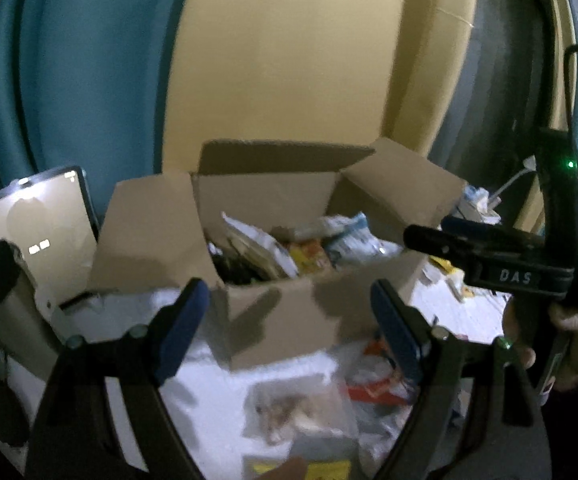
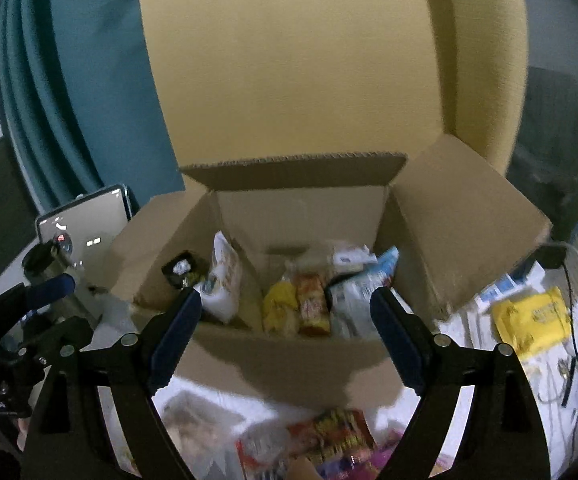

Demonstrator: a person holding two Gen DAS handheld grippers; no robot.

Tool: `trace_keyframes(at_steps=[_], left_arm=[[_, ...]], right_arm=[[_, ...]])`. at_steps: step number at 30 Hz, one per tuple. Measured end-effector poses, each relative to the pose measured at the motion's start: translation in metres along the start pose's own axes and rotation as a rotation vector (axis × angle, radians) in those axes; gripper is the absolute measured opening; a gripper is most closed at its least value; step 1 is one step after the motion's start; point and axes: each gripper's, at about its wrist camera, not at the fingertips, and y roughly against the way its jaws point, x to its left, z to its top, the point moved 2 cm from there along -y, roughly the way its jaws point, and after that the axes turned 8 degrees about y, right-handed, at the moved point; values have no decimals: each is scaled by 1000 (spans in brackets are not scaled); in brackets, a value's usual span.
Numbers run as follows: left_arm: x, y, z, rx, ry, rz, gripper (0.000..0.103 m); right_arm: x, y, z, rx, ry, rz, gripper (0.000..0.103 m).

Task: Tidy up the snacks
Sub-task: 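Open the right gripper and withdraw both tools from the box, then grasp the blue cracker box with the right gripper while the left grasps the yellow cookie bag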

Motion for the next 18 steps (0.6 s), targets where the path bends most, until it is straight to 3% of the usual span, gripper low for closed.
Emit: trace_keyframes(at_steps=[11, 18], left_arm=[[-28, 0, -53, 89, -2, -30, 85], [-41, -2, -88, 159, 9, -36, 85]], right_arm=[[-21, 35, -70, 59, -8, -37, 89], [-21, 47, -111, 99, -5, -9, 89]])
